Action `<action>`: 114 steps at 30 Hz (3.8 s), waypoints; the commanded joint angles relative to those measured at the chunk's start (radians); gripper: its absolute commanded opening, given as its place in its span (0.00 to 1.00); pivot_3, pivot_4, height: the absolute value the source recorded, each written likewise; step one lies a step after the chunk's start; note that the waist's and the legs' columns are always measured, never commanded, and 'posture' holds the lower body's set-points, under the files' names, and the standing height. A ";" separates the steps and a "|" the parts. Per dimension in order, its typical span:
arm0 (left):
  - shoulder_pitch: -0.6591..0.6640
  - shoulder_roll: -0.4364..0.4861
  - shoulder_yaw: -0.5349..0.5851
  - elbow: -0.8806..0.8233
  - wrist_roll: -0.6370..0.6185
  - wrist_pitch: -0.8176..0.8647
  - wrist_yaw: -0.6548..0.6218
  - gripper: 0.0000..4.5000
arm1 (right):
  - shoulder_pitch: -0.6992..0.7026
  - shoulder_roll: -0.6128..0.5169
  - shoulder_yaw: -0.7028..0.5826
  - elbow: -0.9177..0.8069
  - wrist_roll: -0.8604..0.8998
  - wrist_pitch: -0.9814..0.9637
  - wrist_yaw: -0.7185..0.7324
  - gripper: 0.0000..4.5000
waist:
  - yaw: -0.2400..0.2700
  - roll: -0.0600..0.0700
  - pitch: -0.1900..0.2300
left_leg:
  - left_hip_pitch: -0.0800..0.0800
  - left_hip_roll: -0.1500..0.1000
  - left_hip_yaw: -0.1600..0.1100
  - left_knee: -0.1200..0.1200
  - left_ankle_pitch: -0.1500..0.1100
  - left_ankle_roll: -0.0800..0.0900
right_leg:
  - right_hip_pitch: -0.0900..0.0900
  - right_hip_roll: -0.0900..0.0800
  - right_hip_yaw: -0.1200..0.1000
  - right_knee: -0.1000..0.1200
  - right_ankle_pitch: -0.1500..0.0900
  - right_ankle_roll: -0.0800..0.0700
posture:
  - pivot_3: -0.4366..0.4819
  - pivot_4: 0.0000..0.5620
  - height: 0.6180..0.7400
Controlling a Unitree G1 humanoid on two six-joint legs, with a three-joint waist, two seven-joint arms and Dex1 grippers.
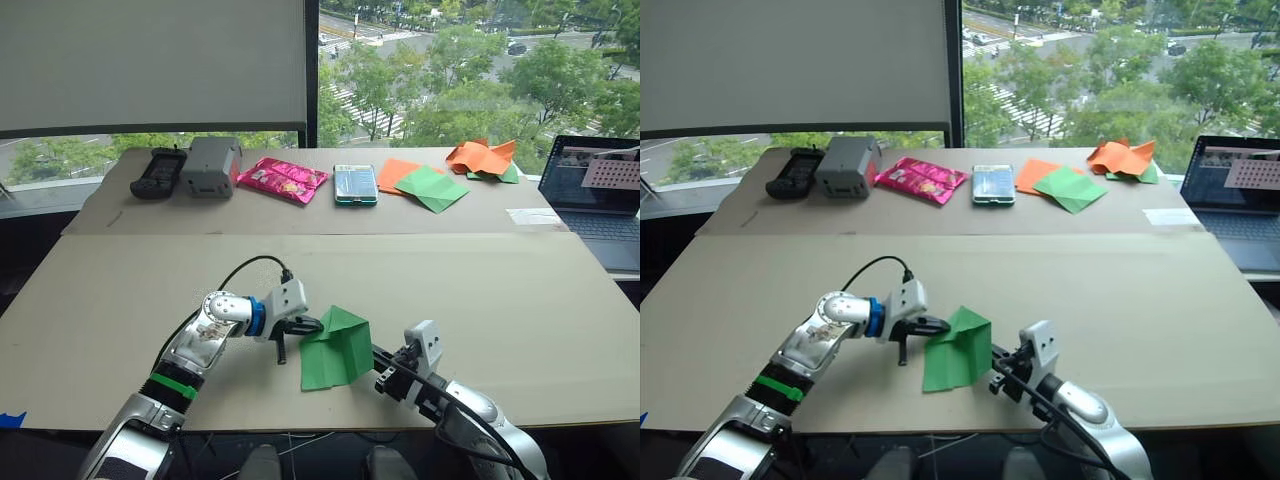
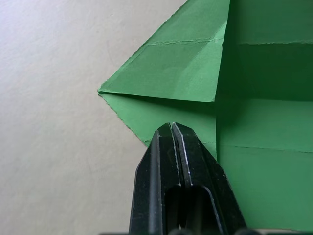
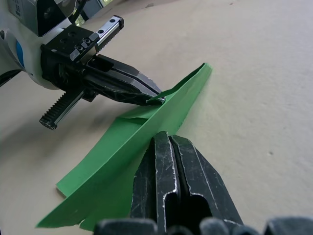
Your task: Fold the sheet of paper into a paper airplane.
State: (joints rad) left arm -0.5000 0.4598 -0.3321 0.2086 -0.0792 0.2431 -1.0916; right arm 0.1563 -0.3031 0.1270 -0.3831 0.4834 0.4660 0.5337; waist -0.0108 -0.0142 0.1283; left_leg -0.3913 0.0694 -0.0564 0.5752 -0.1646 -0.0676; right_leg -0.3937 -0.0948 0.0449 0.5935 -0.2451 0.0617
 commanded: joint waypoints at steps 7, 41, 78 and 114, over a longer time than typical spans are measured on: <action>-0.034 -0.021 -0.039 0.103 0.053 -0.048 -0.003 0.01 | -0.055 -0.011 0.006 -0.056 -0.010 0.021 -0.014 0.00 | 0.000 0.000 0.000 | 0.001 0.000 0.000 0.000 0.000 0.000 | 0.001 0.000 0.000 0.000 0.000 0.000 | 0.48 0.27 0.82; 0.003 -0.017 -0.041 0.002 0.005 0.000 -0.078 0.01 | -0.262 0.040 0.064 0.106 -0.100 0.063 -0.015 0.00 | 0.000 0.001 -0.001 | 0.002 0.000 -0.001 0.000 0.001 0.001 | 0.005 0.001 0.000 0.001 0.000 0.000 | 0.48 0.27 0.82; 0.114 0.130 0.078 -0.131 -0.045 0.103 -0.025 0.01 | -0.317 0.069 0.183 0.184 -0.263 0.090 -0.043 0.00 | -0.009 0.000 -0.001 | 0.003 0.000 -0.002 -0.001 0.000 0.001 | 0.003 0.002 0.000 0.001 0.000 0.000 | 0.48 0.27 0.82; 0.151 0.115 -0.011 -0.053 0.004 -0.015 -0.020 0.01 | -0.436 0.062 0.155 0.344 -0.333 0.085 -0.045 0.00 | -0.004 0.001 -0.002 | 0.004 0.000 -0.002 -0.002 0.000 0.000 | 0.003 0.001 0.000 0.001 0.000 0.000 | 0.48 0.27 0.82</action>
State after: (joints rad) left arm -0.3762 0.5573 -0.3064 0.1295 -0.1312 0.2187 -1.1185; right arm -0.2701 -0.2429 0.2842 -0.0834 0.1749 0.5504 0.4989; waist -0.0151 -0.0127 0.1260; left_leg -0.3877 0.0696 -0.0580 0.5736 -0.1644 -0.0672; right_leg -0.3904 -0.0935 0.0451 0.5946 -0.2452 0.0615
